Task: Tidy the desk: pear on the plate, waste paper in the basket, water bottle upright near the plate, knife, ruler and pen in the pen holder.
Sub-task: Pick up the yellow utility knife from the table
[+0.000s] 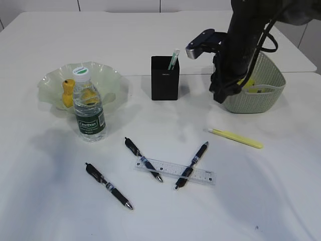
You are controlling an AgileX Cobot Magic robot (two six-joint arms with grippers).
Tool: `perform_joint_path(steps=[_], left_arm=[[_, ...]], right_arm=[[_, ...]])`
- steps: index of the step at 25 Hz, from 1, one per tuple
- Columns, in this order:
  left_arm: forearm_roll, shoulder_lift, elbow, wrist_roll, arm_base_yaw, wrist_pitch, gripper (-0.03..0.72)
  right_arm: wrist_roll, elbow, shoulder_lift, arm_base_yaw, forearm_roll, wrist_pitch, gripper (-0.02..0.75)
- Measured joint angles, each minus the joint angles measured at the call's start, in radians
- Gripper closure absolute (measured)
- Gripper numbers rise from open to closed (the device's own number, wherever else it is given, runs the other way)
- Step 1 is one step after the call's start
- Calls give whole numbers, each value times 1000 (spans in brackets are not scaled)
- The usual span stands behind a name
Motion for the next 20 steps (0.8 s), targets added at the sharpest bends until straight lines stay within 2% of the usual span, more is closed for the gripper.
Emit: perform_joint_path(steps=[5,20], left_arm=[[0,0,0,0,0,0,340],[0,0,0,0,0,0,340]], right_arm=[[-14,70,0,0,0,0,507],[-141,127,-25,0,0,0,507]])
